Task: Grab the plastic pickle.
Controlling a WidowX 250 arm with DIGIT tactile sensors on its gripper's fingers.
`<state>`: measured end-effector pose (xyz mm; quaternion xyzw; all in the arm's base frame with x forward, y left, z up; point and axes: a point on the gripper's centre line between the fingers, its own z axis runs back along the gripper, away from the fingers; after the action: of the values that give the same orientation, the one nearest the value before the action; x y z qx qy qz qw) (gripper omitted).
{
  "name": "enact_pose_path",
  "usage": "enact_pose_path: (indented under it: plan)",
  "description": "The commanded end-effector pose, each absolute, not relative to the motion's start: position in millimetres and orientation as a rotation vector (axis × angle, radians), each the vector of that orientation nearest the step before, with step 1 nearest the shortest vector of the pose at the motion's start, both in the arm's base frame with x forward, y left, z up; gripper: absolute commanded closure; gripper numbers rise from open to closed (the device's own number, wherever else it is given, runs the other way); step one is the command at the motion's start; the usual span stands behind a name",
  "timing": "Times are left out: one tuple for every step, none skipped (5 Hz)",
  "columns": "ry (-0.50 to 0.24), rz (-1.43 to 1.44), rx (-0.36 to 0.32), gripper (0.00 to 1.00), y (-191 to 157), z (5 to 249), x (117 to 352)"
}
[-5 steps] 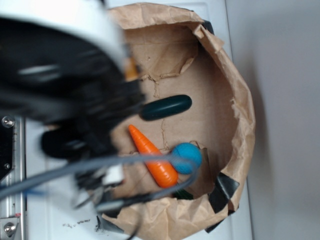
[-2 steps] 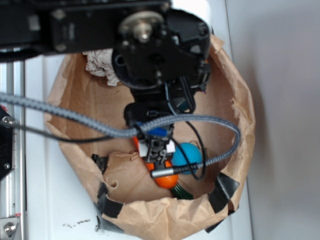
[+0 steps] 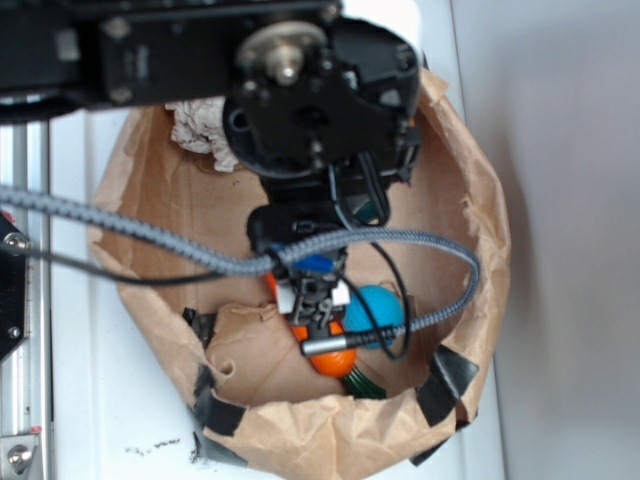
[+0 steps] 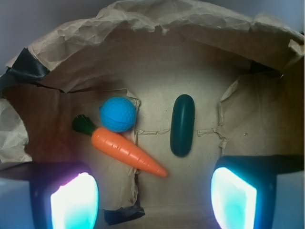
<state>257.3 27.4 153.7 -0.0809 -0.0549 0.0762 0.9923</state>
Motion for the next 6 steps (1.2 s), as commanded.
enact_pose_path:
  plan:
    - [-0.193, 0.134, -0.115, 0.00, 36, 130, 263]
    - [-0.204, 0.152, -0.081, 0.00, 32, 106, 274]
    - [-0.189, 0.141, -0.071, 0.00, 30, 84, 290]
    - [-0.171, 0.152, -0.047, 0.00, 32, 72, 304]
    - [-0.186, 0.171, -0.017, 0.00, 38, 63, 314]
    - [-0.198, 0.178, 0.005, 0.00, 38, 52, 317]
